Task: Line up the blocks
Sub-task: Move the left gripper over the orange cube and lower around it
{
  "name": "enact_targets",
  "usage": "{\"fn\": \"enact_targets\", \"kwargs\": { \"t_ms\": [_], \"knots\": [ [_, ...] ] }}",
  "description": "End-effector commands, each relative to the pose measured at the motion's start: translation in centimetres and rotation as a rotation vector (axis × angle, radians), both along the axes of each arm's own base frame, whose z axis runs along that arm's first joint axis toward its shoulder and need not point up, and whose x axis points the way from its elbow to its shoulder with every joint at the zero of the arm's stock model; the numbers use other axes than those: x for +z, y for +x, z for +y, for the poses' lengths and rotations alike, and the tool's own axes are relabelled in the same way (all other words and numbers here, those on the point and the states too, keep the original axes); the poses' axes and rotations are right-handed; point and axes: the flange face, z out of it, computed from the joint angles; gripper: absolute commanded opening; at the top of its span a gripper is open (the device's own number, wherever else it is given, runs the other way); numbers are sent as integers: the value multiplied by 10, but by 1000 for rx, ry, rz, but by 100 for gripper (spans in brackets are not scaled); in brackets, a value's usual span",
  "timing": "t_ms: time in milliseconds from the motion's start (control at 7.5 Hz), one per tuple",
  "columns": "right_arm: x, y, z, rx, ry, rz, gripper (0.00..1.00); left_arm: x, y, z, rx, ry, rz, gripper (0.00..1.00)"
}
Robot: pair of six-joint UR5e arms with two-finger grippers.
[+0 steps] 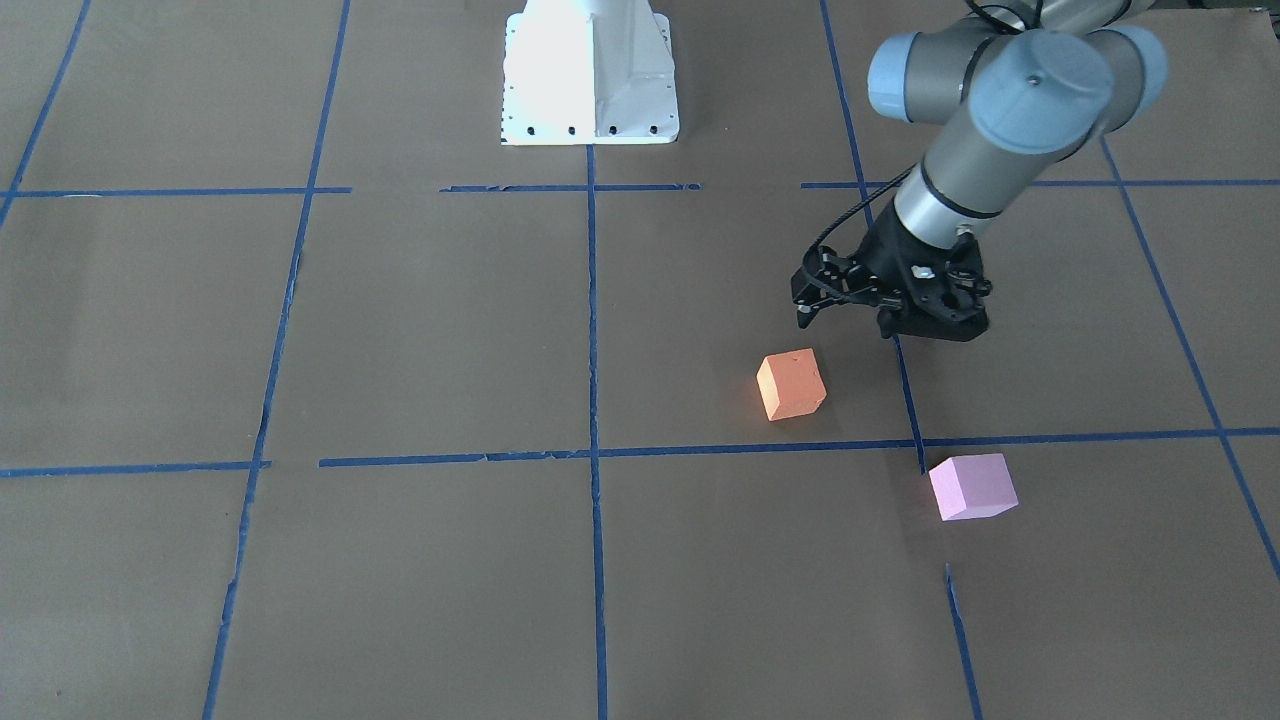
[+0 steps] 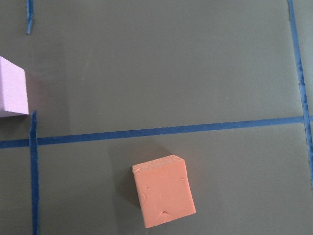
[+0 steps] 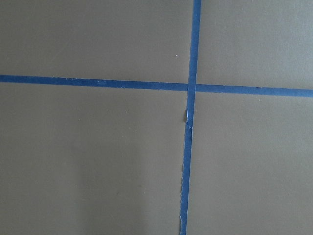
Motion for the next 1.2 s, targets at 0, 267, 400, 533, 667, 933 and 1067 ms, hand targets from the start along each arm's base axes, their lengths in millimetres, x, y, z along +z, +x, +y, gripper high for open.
{"fn": "enact_targets", "kwargs": {
  "t_ms": [0, 267, 400, 533, 667, 933, 1067],
  "knots": [
    [0, 0, 0, 0, 0, 0, 100, 4, 34, 11, -14, -17, -30, 100],
    [0, 0, 0, 0, 0, 0, 100, 20, 38, 6, -19, -41, -60, 100],
    [0, 0, 0, 1, -1, 0, 100, 30, 46, -3, -31, -51, -91, 100],
    [0, 0, 0, 0, 0, 0, 100, 35, 50, -6, -52, -80, -100, 100],
    [0, 0, 0, 1, -1, 0, 100, 41, 55, -11, -65, -106, -111, 100],
    [0, 0, 0, 1, -1, 0, 100, 42, 64, -20, -78, -129, -121, 100],
    [0, 0, 0, 0, 0, 0, 100, 43, 67, -23, -78, -132, -125, 100]
  ]
}}
